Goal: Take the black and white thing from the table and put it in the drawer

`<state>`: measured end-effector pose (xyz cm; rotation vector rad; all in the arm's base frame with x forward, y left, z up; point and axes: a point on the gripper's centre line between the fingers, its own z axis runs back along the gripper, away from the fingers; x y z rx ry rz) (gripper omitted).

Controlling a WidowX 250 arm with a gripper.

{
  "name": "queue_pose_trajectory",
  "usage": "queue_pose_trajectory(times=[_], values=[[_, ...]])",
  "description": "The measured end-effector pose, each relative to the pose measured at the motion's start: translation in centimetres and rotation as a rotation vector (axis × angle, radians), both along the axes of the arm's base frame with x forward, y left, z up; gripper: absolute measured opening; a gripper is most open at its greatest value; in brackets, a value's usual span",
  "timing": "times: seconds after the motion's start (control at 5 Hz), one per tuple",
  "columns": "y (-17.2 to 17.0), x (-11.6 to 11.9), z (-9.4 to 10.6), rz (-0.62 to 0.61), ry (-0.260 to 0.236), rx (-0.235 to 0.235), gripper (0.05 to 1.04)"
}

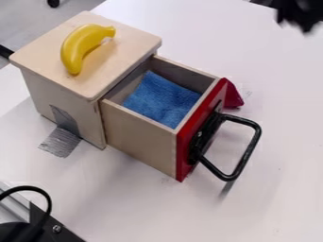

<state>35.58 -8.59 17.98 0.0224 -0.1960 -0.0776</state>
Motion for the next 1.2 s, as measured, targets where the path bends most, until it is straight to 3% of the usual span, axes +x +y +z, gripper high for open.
queue_pose_trajectory(times=[0.2, 0.6, 1.0, 1.2], values=[[3.8, -2.3, 1.0, 0.110, 0.017, 0.007, 0.434], [9.7, -6.4, 0.2, 0.283, 0.029, -0.021, 0.434], [10.7, -9.3, -2.6, 0.253, 0.011, -0.087, 0.434], [10.2, -9.8, -4.8, 0.211, 0.004, -0.094, 0.432]])
